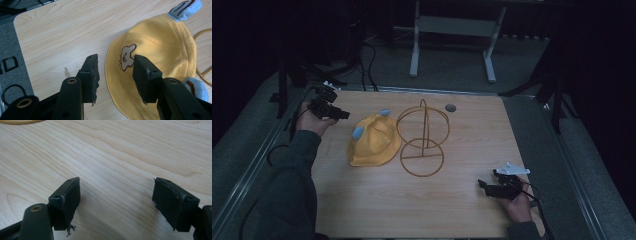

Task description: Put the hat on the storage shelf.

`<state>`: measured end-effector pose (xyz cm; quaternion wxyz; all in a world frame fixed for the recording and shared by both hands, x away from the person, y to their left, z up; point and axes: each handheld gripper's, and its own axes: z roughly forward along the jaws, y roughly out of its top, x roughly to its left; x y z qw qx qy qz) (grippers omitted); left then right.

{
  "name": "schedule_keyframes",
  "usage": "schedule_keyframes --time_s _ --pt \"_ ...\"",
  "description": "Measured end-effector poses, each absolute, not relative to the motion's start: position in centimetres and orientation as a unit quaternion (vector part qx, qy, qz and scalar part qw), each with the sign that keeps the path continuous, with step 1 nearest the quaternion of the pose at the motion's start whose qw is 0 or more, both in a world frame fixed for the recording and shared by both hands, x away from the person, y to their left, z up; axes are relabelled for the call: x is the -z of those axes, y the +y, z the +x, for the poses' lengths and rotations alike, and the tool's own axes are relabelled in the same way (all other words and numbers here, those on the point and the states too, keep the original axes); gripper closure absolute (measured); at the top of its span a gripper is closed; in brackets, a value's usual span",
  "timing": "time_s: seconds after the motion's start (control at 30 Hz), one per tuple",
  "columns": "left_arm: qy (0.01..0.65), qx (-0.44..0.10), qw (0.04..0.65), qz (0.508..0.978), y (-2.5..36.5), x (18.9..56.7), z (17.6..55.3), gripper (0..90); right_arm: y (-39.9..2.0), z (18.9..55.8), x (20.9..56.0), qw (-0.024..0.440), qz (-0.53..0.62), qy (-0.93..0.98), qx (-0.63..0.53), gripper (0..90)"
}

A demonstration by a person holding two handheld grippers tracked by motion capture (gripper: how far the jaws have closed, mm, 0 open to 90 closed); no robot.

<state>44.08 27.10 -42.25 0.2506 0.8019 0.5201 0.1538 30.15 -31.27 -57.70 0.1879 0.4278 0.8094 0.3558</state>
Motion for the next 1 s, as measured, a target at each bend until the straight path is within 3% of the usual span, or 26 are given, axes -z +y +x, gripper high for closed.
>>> schedule_keyframes --time_s 0.63,1.0 --pt "0.506 -0.159 0.249 0.811 27.2 40.3 43.7 56.5 -31.3 30.1 57.7 0.188 0.428 0.809 -0.356 22.1" --pt "0.491 -0.133 0.236 0.828 26.5 40.0 43.8 56.1 -31.3 30.1 57.7 0.188 0.428 0.809 -0.356 22.1"
